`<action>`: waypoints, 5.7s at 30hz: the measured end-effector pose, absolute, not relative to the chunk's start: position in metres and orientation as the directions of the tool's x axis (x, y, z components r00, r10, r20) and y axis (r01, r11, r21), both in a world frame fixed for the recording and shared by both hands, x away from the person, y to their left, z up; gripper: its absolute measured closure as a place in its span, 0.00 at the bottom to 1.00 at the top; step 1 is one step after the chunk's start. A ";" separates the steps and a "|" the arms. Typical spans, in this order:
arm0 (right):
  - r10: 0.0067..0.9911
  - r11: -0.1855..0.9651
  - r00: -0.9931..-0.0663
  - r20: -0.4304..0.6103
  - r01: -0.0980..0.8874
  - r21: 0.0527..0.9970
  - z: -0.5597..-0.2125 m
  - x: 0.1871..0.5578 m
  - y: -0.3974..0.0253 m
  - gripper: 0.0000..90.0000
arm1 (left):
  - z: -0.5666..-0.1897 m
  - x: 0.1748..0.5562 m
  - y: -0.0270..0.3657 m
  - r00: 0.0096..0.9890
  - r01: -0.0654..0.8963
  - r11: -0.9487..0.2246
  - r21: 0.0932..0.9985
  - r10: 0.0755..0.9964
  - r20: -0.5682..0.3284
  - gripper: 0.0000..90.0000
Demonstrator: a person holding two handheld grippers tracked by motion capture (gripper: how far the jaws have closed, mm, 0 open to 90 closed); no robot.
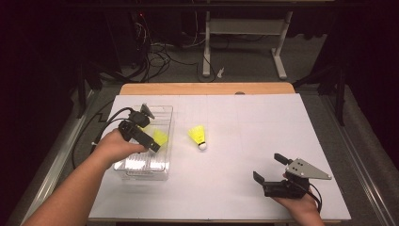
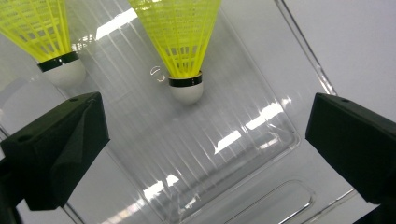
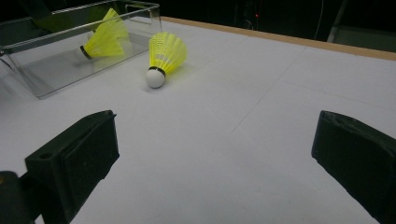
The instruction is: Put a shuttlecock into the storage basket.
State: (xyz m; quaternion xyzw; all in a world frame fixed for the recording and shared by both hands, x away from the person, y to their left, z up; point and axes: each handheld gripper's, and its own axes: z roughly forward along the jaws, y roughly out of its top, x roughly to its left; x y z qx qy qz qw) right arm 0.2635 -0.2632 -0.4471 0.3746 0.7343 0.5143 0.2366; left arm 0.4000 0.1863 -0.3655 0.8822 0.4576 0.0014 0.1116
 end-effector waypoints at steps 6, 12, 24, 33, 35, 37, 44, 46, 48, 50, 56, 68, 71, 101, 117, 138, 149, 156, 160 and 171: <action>0.788 0.202 -0.615 0.029 0.303 0.931 -0.447 0.262 -0.261 0.01 | -0.364 0.394 0.177 0.594 0.798 -0.567 0.205 0.798 -0.102 0.01; 0.786 0.206 -0.618 0.021 0.294 0.933 -0.446 0.261 -0.262 0.01 | -0.360 0.392 0.170 0.588 0.801 -0.562 0.206 0.803 -0.095 0.01; 0.784 0.203 -0.620 0.026 0.295 0.934 -0.445 0.260 -0.261 0.01 | -0.354 0.389 0.142 0.627 0.773 -0.598 0.213 0.772 -0.104 0.01; 0.784 0.200 -0.620 0.026 0.292 0.935 -0.445 0.260 -0.262 0.01 | -0.351 0.387 0.113 0.668 0.739 -0.639 0.214 0.736 -0.111 0.01; 0.784 0.199 -0.620 0.026 0.292 0.936 -0.445 0.260 -0.262 0.01 | -0.351 0.387 0.108 0.676 0.732 -0.646 0.216 0.729 -0.112 0.01; 0.784 0.199 -0.620 0.028 0.293 0.935 -0.445 0.260 -0.262 0.01 | -0.351 0.387 0.103 0.682 0.727 -0.652 0.215 0.722 -0.117 0.01; 0.783 0.201 -0.621 0.024 0.290 0.936 -0.444 0.260 -0.262 0.01 | -0.351 0.387 0.088 0.705 0.706 -0.673 0.222 0.698 -0.127 0.02; 0.783 0.200 -0.622 0.026 0.291 0.936 -0.444 0.260 -0.262 0.01 | -0.352 0.387 0.083 0.709 0.702 -0.676 0.223 0.694 -0.130 0.02; 0.783 0.201 -0.622 0.025 0.290 0.936 -0.444 0.260 -0.262 0.01 | -0.354 0.388 0.080 0.710 0.701 -0.677 0.225 0.691 -0.134 0.02; 0.783 0.199 -0.622 0.026 0.289 0.936 -0.444 0.260 -0.262 0.01 | -0.355 0.388 0.075 0.715 0.696 -0.682 0.223 0.685 -0.137 0.02; 0.781 0.199 -0.624 0.026 0.287 0.937 -0.444 0.260 -0.263 0.01 | -0.357 0.389 0.062 0.729 0.683 -0.693 0.230 0.668 -0.149 0.03; 0.782 0.190 -0.622 0.033 0.289 0.938 -0.444 0.259 -0.264 0.01 | -0.362 0.398 0.044 0.736 0.675 -0.697 0.243 0.656 -0.166 0.03; 0.781 0.188 -0.623 0.035 0.289 0.939 -0.444 0.259 -0.264 0.01 | -0.364 0.404 0.045 0.728 0.684 -0.689 0.240 0.665 -0.167 0.04; 0.781 0.184 -0.624 0.039 0.289 0.940 -0.443 0.259 -0.265 0.01 | -0.386 0.431 0.049 0.676 0.734 -0.639 0.230 0.719 -0.160 0.15; 0.781 0.179 -0.623 0.042 0.289 0.941 -0.444 0.259 -0.266 0.01 | -0.386 0.441 0.053 0.658 0.750 -0.616 0.239 0.731 -0.180 0.27; 0.782 0.179 -0.622 0.044 0.291 0.940 -0.444 0.259 -0.266 0.01 | -0.388 0.454 0.054 0.646 0.760 -0.601 0.248 0.742 -0.182 0.49; 0.781 0.177 -0.623 0.046 0.291 0.940 -0.444 0.260 -0.267 0.01 | -0.377 0.463 0.052 0.657 0.748 -0.609 0.263 0.735 -0.169 0.47; 0.780 0.177 -0.624 0.048 0.293 0.940 -0.445 0.260 -0.266 0.01 | -0.384 0.475 0.052 0.650 0.755 -0.605 0.253 0.741 -0.167 0.44; 0.780 0.177 -0.624 0.046 0.291 0.940 -0.444 0.260 -0.267 0.01 | -0.393 0.480 0.051 0.649 0.757 -0.607 0.240 0.740 -0.175 0.44; 0.780 0.176 -0.624 0.048 0.292 0.940 -0.444 0.259 -0.268 0.01 | -0.401 0.478 0.045 0.665 0.746 -0.632 0.213 0.724 -0.181 0.55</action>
